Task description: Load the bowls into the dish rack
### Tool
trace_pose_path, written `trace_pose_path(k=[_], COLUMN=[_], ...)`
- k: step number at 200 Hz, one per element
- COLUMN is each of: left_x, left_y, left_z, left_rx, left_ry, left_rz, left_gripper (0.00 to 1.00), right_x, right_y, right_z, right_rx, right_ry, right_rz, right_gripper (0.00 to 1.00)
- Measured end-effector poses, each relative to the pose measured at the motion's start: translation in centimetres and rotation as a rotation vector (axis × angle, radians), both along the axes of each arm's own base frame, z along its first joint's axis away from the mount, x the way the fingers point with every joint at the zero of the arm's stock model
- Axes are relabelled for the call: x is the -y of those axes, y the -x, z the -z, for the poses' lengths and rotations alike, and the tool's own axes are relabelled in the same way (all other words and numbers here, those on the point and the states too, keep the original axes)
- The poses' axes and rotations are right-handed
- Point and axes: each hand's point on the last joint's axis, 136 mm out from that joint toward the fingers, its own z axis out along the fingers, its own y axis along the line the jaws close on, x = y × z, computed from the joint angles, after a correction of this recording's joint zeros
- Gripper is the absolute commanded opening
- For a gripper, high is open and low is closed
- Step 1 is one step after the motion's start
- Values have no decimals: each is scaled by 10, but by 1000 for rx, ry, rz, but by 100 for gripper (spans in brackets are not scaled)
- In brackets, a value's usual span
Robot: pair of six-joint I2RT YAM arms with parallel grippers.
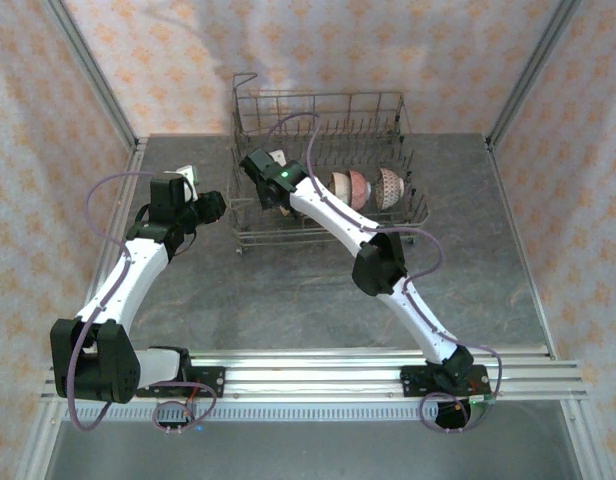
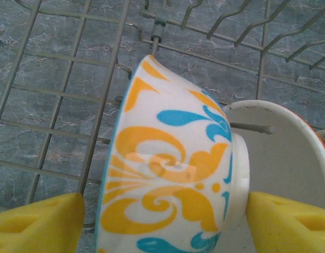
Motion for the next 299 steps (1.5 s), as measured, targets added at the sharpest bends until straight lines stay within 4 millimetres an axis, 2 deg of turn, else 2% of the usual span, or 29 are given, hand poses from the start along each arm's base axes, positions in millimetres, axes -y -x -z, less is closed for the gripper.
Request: trace_pose_path(k=[127, 175, 257, 299], left_x=[2, 5, 9, 9], left_y=[0, -1, -1, -2], left_z=[0, 8, 9, 7], left_rx=[-3, -24, -30, -24], left_ry=[12, 24, 44, 43], left_rz=[4, 20, 32, 33], left_gripper=[42, 42, 42, 42], right_x=[4, 2, 1, 2], right_y=[-3, -2, -2, -1], right_z=[-3, -7, -31, -58], right_rx=[-1, 6, 44, 80], right_ry=[11, 13, -14, -37], right_rz=[-20, -35, -49, -65], right_gripper=[78, 78, 79, 82])
